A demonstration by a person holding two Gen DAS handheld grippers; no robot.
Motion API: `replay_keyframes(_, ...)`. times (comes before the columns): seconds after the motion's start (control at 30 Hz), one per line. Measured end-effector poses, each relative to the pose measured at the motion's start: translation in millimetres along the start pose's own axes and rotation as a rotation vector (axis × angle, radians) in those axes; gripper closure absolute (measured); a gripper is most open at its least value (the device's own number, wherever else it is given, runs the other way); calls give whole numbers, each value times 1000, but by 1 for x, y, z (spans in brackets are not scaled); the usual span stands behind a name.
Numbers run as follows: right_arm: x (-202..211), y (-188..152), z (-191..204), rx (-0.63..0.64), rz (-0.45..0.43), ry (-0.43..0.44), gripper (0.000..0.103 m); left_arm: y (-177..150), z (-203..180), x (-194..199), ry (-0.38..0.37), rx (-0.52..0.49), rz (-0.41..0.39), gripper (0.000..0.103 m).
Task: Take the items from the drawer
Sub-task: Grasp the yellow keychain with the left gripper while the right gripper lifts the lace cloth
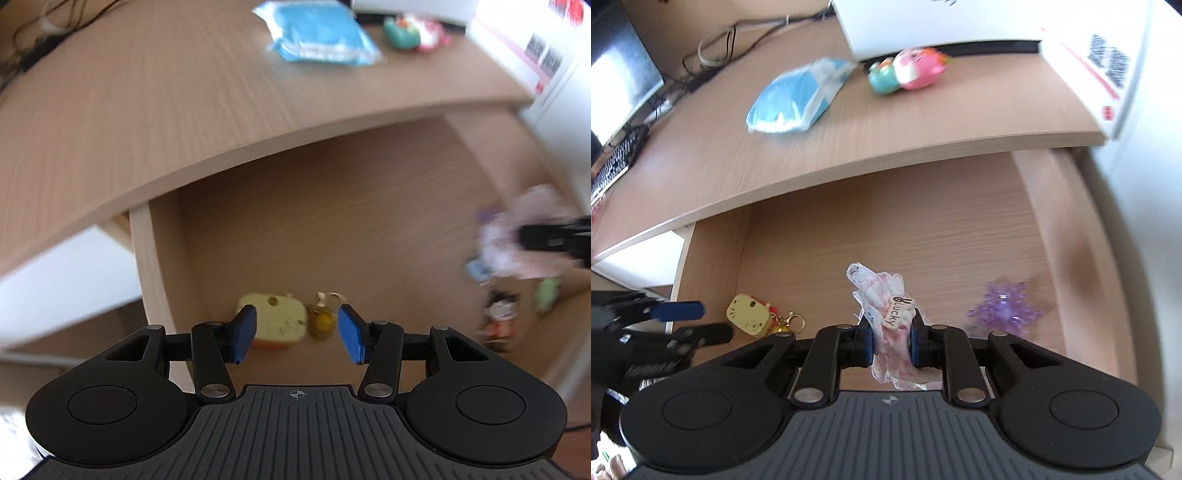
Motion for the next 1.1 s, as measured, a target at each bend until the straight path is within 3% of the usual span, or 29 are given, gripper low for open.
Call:
replay_keyframes(0.2, 15, -16, -20, -55, -8, 3, 86, -6, -19, -38, 43, -307, 132, 49)
replay_keyframes(0.37, 15, -25, -31, -97, -5, 1, 86, -16, -17, -59, 64, -379, 222, 49)
replay_keyframes(0.53, 21, -28, -38, -103, -14, -15, 86, -16, -11, -61, 75, -315, 198, 49)
replay_keyframes(0.67, 31, -26, -37, -87, -34, -34, 86, -14, -6, -42, 36, -203, 128, 69)
replay_keyframes(0.77, 43, -23, -33, -58, -57, -45, 86, -20, -7, -21, -66, -128, 79, 78)
replay_keyframes(0.93, 63, -17, -28, -9, -97, -76, 86, -43, -5, 9, -131, -53, -11, 82)
replay_keyframes(1.1, 72, -15, -29, 8, -103, -95, 86, -29, -11, 43, -192, -14, -113, 82)
Point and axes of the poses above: each gripper's, at about its wrist camera, not at the fingertips, and x roughly against the way its jaws point, z to its left, y to its top, the point moved 7 cm from there along -x, roughly the way its jaws point, and after that the axes turned 9 degrees about -z, right-handed, at the moved point
